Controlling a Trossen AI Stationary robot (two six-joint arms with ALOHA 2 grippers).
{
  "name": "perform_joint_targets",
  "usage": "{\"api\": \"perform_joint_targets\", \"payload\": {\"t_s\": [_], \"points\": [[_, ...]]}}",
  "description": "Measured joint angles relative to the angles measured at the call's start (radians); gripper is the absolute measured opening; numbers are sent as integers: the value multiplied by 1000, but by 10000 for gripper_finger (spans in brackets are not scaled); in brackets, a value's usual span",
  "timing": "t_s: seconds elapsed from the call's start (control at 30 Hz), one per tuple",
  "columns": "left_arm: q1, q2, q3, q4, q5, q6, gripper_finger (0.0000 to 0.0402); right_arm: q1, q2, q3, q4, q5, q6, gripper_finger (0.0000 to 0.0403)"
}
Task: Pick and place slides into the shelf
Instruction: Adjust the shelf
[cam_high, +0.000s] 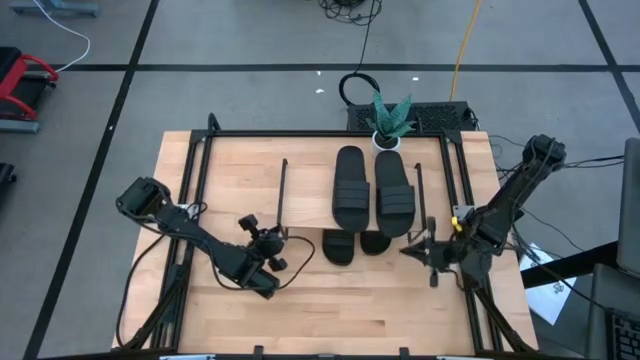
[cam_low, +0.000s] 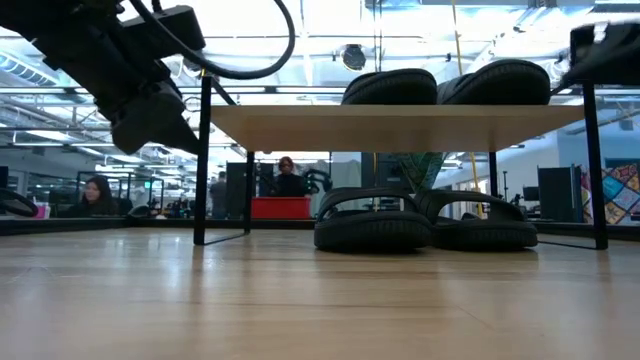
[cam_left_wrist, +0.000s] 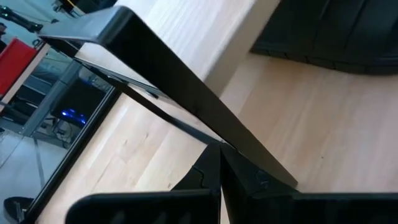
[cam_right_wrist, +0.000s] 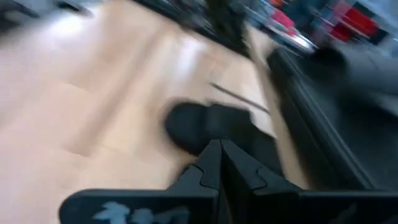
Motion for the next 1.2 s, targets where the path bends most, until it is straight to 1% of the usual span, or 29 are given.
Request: {"api": "perform_joint_targets", "payload": {"t_s": [0.07, 0.13, 0.2, 0.27, 0.4, 0.43, 0.57, 0.6, 0.67, 0.73, 0.83, 0.97, 1.07, 1.13, 1.2], "points": [[-11, 0, 0, -12, 0, -10, 0, 22, 1, 41, -10, -30, -18, 0], [-23, 0, 0, -56, -2, -44, 0, 54, 2, 97, -80, -24, -12, 0], [-37, -1, 0, -135, -8, -118, 0, 93, 4, 163, -203, -14, 33, 0], [-48, -3, 0, -237, -14, -219, 0, 135, 10, 234, -356, 21, 116, 0], [-70, -4, 0, -375, -16, -353, 0, 199, 16, 361, -676, 23, 346, 0], [-75, -4, 0, -400, -16, -374, 0, 204, 16, 384, -744, 2, 412, 0], [-88, -4, 0, -462, -4, -436, 0, 204, 16, 437, -1018, -135, 711, 0], [-91, -4, 0, -473, -4, -448, 0, 204, 16, 439, -1069, -156, 778, 0], [-92, -4, 0, -483, -5, -468, 0, 204, 19, 440, -1168, -165, 903, 0], [-91, -4, 0, -485, -6, -477, 0, 203, 25, 440, -1237, -167, 1007, 0], [-75, -4, 0, -483, -2, -477, 0, 203, 51, 440, -1320, -184, 1114, 0], [-34, -4, 0, -452, 49, -430, 0, 180, 100, 436, -1447, -154, 1243, 0], [-8, -4, 0, -405, 68, -352, 0, 149, 131, 419, -1485, -138, 1299, 0], [2, -4, 0, -379, 69, -317, 0, 132, 141, 408, -1480, -109, 1309, 0], [11, -4, 0, -353, 70, -284, 0, 115, 148, 398, -1469, -105, 1309, 0]]}}
